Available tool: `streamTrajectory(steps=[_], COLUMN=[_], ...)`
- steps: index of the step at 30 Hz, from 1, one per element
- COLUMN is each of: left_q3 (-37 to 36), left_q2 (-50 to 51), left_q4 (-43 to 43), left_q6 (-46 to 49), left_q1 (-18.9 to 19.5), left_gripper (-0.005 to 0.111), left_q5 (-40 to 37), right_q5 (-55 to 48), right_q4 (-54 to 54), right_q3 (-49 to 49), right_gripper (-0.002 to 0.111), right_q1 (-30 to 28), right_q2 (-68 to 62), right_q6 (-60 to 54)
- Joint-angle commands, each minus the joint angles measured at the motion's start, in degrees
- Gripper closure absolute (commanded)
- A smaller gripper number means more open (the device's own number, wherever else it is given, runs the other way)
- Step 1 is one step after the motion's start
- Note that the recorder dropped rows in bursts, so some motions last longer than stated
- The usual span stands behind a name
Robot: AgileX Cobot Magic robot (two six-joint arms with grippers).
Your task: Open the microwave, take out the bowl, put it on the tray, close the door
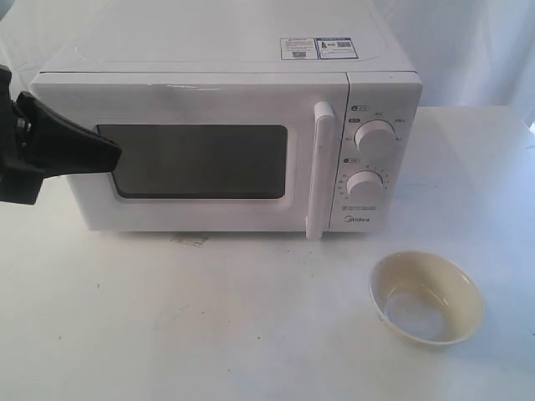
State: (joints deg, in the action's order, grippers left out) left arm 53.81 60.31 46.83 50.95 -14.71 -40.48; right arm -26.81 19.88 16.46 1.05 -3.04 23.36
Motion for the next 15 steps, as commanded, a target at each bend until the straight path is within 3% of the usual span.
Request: streamTrajectory(steps=[1,15], left_q3=[-0.2,-0.2], left_q2=[-0.5,-0.5], left_q4=[1.0,1.0], left_q6=[-0.4,-0.4], left_q1=[-0.3,-0.3], left_gripper=[0.107,0.107], left_q5=[-1.1,-1.1], right_q5=[0.0,6.9], right_q4=[-10.6,-15.6], right_q3=[-2.5,-16.4], right_gripper=[0.108,0.108], right_q1=[-0.4,-0.4], right_q2=[1.7,3.0], right_q6=[-16.8,-20.2])
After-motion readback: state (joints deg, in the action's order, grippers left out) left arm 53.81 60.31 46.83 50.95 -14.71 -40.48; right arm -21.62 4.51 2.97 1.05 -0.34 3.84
